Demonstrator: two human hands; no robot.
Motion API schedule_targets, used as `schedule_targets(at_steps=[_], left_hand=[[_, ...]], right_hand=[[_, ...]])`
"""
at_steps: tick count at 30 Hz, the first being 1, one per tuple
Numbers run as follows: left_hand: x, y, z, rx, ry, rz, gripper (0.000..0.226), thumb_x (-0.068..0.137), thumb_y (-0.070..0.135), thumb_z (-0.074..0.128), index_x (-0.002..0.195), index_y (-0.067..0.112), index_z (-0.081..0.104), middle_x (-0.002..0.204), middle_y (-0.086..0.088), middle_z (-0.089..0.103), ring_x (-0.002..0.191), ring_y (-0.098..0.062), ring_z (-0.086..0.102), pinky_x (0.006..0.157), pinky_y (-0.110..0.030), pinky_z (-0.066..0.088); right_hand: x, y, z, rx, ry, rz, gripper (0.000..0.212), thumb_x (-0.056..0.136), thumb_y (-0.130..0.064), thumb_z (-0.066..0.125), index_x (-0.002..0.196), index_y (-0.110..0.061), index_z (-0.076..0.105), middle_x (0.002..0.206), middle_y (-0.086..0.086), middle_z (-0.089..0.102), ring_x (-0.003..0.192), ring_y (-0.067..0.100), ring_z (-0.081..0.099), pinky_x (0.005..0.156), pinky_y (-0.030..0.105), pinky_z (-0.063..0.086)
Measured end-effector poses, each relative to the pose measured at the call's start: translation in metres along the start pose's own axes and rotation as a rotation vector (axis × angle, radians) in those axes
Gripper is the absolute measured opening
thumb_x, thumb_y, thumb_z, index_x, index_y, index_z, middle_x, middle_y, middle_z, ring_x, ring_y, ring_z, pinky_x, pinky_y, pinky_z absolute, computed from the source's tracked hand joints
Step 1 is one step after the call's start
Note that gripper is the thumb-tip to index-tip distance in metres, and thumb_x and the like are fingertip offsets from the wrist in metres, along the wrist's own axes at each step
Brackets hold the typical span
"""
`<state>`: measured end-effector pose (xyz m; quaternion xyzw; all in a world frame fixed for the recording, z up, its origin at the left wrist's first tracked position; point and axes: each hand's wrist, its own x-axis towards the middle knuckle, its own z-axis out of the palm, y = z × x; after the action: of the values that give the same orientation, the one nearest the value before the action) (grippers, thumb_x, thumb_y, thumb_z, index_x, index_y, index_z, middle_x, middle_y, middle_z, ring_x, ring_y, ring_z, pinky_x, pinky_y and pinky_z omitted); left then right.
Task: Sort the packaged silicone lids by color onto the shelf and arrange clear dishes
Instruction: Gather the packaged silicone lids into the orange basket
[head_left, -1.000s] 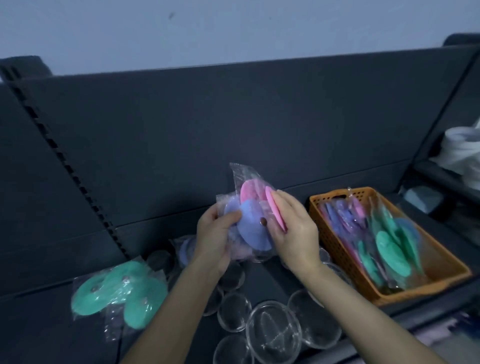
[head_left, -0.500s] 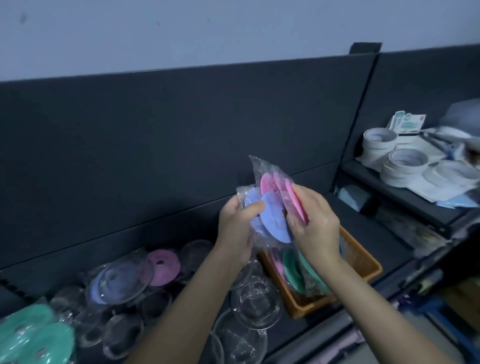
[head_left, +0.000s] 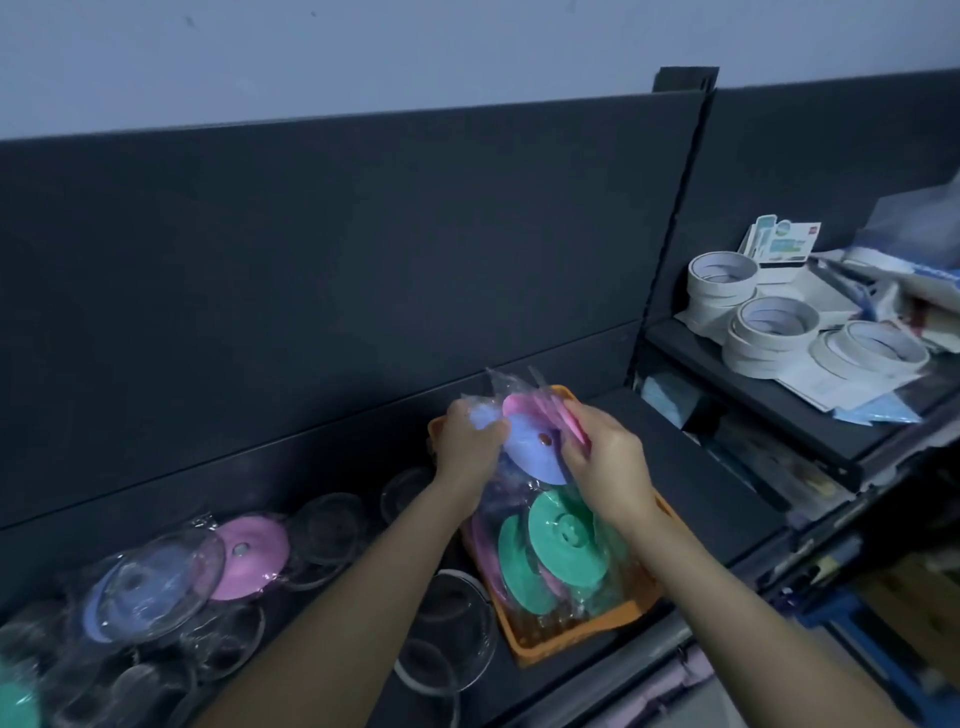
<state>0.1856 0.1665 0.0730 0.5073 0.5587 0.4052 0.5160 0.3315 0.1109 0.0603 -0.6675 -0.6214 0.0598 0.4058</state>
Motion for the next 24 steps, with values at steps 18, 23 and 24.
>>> schedule_targets(at_steps=[18,23,24], left_hand=[[0.021,-0.02,0.002,0.693,-0.048,0.123,0.068,0.099,0.033,0.038,0.149,-0.001,0.007,0.154,-0.019,0.019,0.137,-0.032,0.029,0.108,-0.036,0.03],[0.008,-0.011,-0.018,0.622,-0.013,0.28,0.065,0.095,0.031,0.05,0.144,-0.003,0.025,0.15,-0.019,0.028,0.137,-0.028,0.03,0.108,-0.025,0.023],[0.004,-0.011,-0.025,0.615,-0.006,0.311,0.064,0.095,0.032,0.05,0.144,-0.002,0.027,0.149,-0.018,0.03,0.136,-0.026,0.032,0.106,-0.021,0.023]], right_hand=[[0.004,0.016,0.026,-0.184,-0.35,0.196,0.066,0.093,-0.058,0.03,0.135,-0.007,0.037,0.144,0.017,0.036,0.125,0.034,0.043,0.1,0.039,0.042],[0.001,-0.001,0.011,-0.095,-0.25,0.048,0.066,0.091,-0.037,0.053,0.147,-0.015,0.027,0.153,0.004,0.028,0.141,0.02,0.025,0.114,0.036,0.028],[-0.001,-0.007,0.009,-0.091,-0.228,-0.004,0.068,0.089,-0.033,0.056,0.148,-0.016,0.027,0.154,0.002,0.027,0.142,0.018,0.022,0.116,0.036,0.024]])
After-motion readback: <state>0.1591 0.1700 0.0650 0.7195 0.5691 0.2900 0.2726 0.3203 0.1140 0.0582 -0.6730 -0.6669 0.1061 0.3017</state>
